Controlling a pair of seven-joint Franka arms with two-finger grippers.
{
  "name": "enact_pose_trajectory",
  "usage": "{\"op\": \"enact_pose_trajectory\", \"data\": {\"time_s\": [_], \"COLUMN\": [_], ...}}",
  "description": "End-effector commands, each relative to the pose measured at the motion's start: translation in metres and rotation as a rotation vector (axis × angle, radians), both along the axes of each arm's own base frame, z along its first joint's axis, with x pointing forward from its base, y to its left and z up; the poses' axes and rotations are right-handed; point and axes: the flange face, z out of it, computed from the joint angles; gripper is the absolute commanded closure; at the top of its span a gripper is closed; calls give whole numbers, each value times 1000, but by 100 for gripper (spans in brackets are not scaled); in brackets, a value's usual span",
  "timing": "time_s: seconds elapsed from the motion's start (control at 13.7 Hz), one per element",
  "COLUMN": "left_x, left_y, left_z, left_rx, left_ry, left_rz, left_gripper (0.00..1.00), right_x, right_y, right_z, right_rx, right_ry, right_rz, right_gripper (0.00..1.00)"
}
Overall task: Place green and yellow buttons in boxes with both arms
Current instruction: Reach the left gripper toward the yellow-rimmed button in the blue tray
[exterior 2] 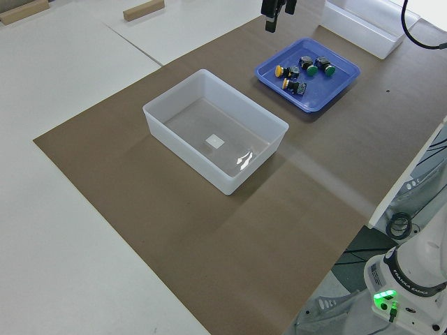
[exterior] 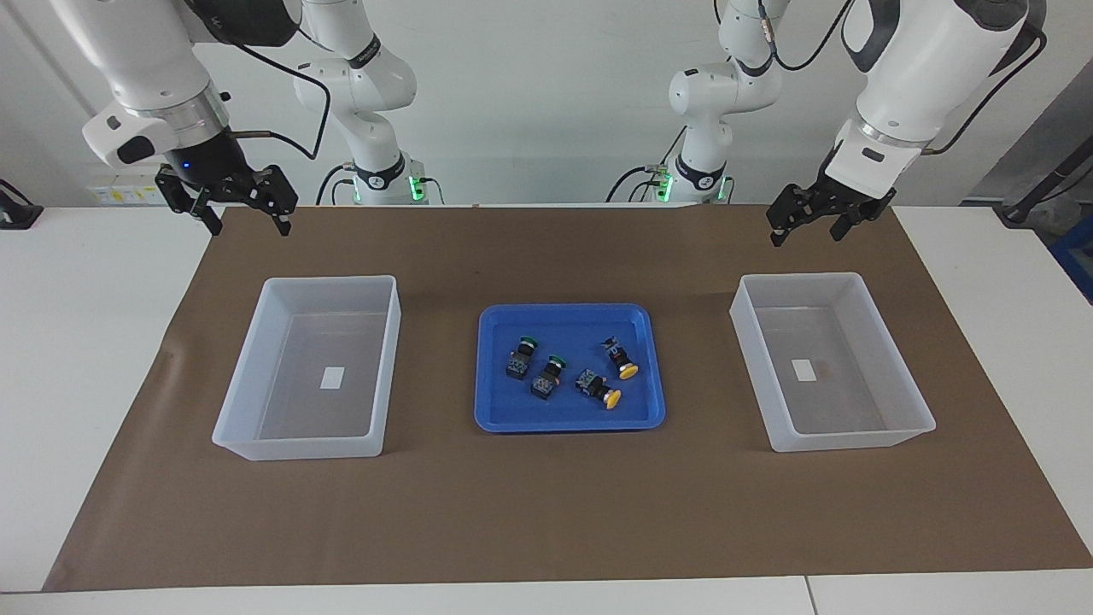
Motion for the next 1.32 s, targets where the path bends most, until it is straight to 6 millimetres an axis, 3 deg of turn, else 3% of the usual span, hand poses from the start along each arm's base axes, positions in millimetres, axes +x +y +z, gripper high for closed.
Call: {"op": "enact_pose_trajectory", "data": {"time_s": [0.0, 0.15, 0.29, 0.59, 0.95, 1.24], "left_x": [-1, 0, -5, -13, -16, -24], "left_y": [2, 2, 0, -15, -77, -100], "left_z": [0, -2, -16, -93, -172, -194], "left_rx": [16, 15, 19, 21, -37, -64], "left_ry": [-19, -28, -58, -127, -205, -225], "left_rz": [-23, -18, -16, 11, 150, 211], "left_gripper": [0, 0, 0, 0, 0, 0], "right_x": [-4, -4, -4, -5, -8, -8], "right_y": [0, 0, 0, -1, 1, 3], "right_z": [0, 0, -1, -2, -10, -10], "right_rx": [-27, -28, -26, -24, -18, -8], "right_ry": [6, 3, 5, 11, -5, -2], "right_rz": [28, 29, 27, 25, 27, 29], "right_gripper": [0, 0, 0, 0, 0, 0]}}
